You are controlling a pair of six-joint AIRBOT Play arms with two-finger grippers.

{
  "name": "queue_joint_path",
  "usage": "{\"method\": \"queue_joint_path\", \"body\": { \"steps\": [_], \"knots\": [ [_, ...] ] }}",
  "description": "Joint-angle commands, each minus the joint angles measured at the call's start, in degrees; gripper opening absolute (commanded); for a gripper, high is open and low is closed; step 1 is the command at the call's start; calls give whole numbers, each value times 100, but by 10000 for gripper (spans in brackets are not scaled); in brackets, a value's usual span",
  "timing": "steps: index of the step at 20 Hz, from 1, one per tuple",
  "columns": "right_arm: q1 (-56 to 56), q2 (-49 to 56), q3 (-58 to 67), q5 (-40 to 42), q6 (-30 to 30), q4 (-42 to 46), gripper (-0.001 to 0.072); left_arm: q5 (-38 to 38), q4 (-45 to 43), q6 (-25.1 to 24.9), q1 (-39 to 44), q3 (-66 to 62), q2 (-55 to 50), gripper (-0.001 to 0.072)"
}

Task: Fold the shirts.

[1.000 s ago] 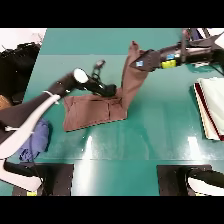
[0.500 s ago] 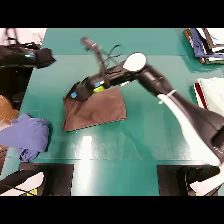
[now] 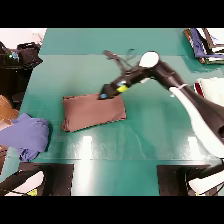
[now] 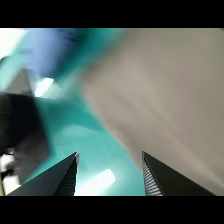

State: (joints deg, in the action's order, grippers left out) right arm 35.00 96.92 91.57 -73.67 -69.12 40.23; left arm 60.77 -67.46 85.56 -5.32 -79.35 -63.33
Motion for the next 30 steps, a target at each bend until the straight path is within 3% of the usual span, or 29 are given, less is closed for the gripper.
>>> {"method": "queue_joint_path", "body": {
  "steps": [1,3,7,12,13,15,18,19,23,30],
  "knots": [
    [-1097,-671,-1700,595,-264,212,452,61,39,-52,-17,2,13,27],
    [-1532,-750,-2393,986,-260,-221,629,48,85,-52,0,2,11,27],
    [-1596,-179,-2586,1056,-125,-780,628,31,149,-50,0,2,11,27],
    [-723,861,-1523,1019,-133,-931,621,35,201,-50,0,2,11,27],
    [-525,1038,-1294,992,-136,-935,595,39,234,-50,0,2,11,27],
    [-157,1325,-822,938,-136,-922,466,46,356,-50,0,2,11,27],
    [153,1471,-282,1029,-129,-855,73,81,570,-50,26,24,7,26],
    [160,1467,-146,1054,-127,-852,17,79,562,-50,107,26,7,26],
    [-286,1228,321,1014,-136,-765,17,-15,546,-48,820,24,4,26],
    [-2931,-278,363,804,-656,953,17,-369,555,2,1891,24,7,26]
  ]
}}
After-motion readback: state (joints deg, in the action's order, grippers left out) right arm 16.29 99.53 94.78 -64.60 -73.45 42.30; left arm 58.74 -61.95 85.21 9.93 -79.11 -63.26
